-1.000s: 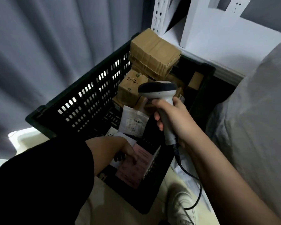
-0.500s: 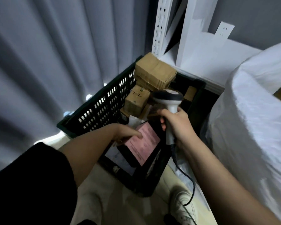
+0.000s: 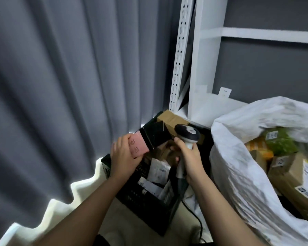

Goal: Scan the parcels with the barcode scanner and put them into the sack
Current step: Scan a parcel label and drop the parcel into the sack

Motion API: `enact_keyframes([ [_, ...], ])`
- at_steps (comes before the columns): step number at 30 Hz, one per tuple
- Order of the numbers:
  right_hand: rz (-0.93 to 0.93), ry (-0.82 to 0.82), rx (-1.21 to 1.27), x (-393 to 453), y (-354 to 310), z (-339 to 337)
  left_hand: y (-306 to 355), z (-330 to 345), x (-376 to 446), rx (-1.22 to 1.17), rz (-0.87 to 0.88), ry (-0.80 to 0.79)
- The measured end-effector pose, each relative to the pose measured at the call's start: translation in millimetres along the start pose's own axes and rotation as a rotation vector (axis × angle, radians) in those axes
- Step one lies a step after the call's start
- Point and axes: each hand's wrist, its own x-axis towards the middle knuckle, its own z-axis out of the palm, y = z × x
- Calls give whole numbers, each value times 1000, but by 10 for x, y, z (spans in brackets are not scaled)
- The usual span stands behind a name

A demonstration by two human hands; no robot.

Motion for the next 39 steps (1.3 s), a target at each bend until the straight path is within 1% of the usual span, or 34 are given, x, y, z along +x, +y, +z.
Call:
enact_keyframes([
  [1,21,-18,24,-71,-1,-10,-17,-65,-26,79,116,67],
  [3,71,-80,33,-169,2,-32,-43,-179,-63,121,293,142],
  [6,92,-182,69,-208,-30,-70,-104,-250,-84,153,469,206],
  [8,80,-209,50,-201,-58,-91,-103,-278,-70,209,585,257],
  [11,80,-236,13,-192,-54,-97,-98,-244,-30,254,707,339],
  [13,118,-213,19,-179,-48,-91,-79,-190,-27,239,739,355],
  [14,138,-194,37,-161,-42,-90,-56,-162,-32,238,726,351],
  [15,150,-171,56,-138,-38,-83,-30,-139,-40,248,690,342],
  [17,142,-110,97,-76,-26,-88,39,-114,-58,243,539,285],
  [19,108,-34,81,-2,-33,-113,114,-167,-75,109,354,217],
  [21,55,0,-63,49,-75,-169,118,-266,-68,-55,236,190],
  [23,5,-70,-239,60,-117,-225,66,-376,-40,-92,223,157],
  [24,0,-135,-314,58,-129,-255,34,-407,-35,-88,229,98],
  [26,11,-274,-425,41,-157,-290,-28,-416,-34,-80,233,-88],
  [28,22,-386,-560,25,-186,-313,-72,-393,-48,-93,170,-317],
  [29,28,-435,-627,16,-196,-318,-106,-390,-63,-121,98,-443],
  [31,41,-515,-694,-7,-214,-317,-156,-408,-103,-204,-105,-717],
  [33,54,-532,-660,-18,-204,-318,-198,-431,-157,-260,-275,-971],
  [34,58,-522,-618,-31,-196,-317,-223,-430,-180,-282,-328,-1053],
  [35,55,-503,-566,-47,-190,-307,-242,-427,-190,-312,-367,-1086],
  [36,44,-477,-508,-68,-190,-290,-262,-430,-193,-341,-400,-1069],
  [39,-51,-308,-367,-95,-202,-242,-336,-464,-168,-458,-509,-914],
])
